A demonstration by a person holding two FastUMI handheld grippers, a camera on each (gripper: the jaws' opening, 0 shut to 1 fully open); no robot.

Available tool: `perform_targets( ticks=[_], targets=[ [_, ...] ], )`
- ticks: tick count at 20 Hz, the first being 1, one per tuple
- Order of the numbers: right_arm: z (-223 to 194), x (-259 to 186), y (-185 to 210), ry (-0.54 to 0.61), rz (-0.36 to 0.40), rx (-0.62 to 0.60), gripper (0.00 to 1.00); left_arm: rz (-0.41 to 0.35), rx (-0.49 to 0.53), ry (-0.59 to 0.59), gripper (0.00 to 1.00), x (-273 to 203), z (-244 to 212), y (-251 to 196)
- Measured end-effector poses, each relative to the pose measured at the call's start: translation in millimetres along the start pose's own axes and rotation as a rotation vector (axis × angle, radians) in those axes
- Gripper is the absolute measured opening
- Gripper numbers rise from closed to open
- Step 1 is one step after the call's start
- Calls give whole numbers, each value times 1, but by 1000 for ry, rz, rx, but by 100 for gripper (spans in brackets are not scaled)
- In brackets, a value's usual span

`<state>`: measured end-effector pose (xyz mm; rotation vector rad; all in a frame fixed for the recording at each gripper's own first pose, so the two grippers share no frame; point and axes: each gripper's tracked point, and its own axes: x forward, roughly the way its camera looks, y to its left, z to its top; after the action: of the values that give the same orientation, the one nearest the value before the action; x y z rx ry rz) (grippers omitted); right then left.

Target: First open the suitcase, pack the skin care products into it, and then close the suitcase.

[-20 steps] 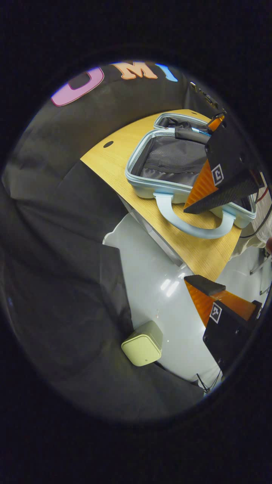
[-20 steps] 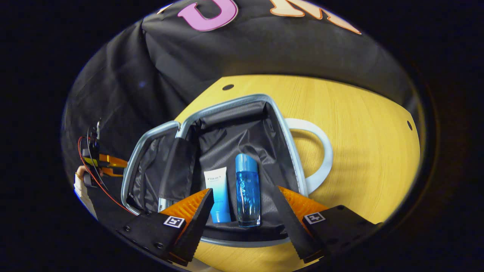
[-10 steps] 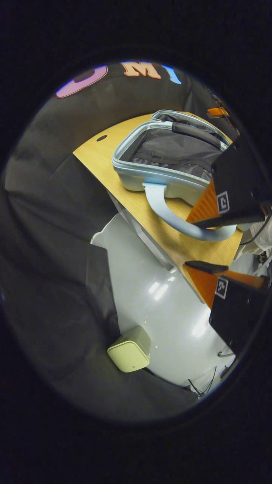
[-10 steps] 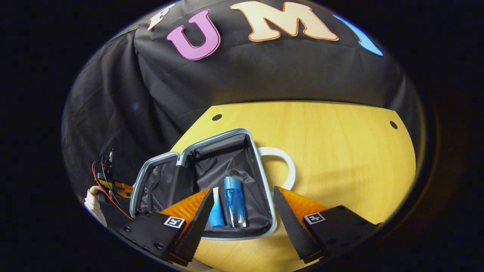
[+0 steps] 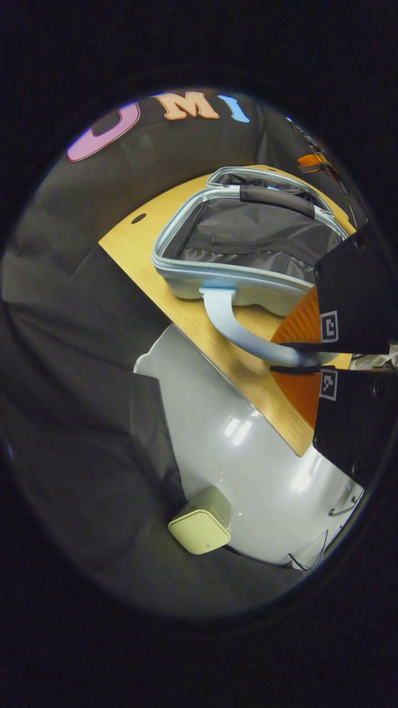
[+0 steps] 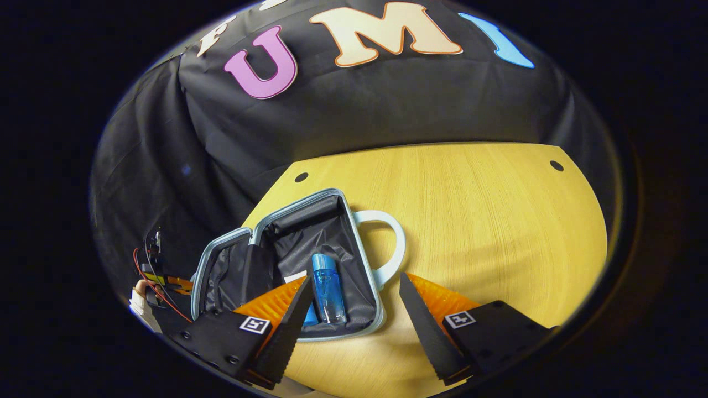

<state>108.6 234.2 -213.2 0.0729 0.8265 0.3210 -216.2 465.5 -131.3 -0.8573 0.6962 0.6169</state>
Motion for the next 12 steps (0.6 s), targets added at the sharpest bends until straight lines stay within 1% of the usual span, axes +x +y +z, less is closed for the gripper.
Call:
perform_targets(
  ticks=[2, 3, 4, 5, 6, 8, 9, 10, 11, 12],
  targets=[
    [0, -1, -1, -3, 0, 1, 98, -24, -19, -5, 1, -4, 0, -6],
    [0, -1, -1, -5, 1, 0, 94, -38, -25, -15, 1, -7, 2, -11],
    [0, -1, -1, -4, 3, -1, 94, -46, -33, -21, 3, -11, 2, -14],
    [-1, -1, -1, -2, 5, -1, 98, -56, -36, -28, 1, -16, 3, -18],
    [-2, -1, 0, -2, 8, -2, 94, -72, -34, -40, 1, -22, 6, -24],
    [-3, -2, 2, -5, 14, -3, 94, -114, -38, -72, 1, -38, 12, -38],
    [-2, -3, 2, -6, 17, -3, 98, -145, -43, -90, 1, -48, 17, -49],
    [-3, -6, 2, -3, 20, -2, 94, -168, -50, -107, 1, -59, 21, -58],
    [-3, -8, 2, -5, 21, -2, 98, -192, -48, -121, 1, -71, 23, -66],
    [-4, -8, 1, -7, 24, -2, 94, -211, -40, -132, 4, -81, 26, -73]
  ],
)
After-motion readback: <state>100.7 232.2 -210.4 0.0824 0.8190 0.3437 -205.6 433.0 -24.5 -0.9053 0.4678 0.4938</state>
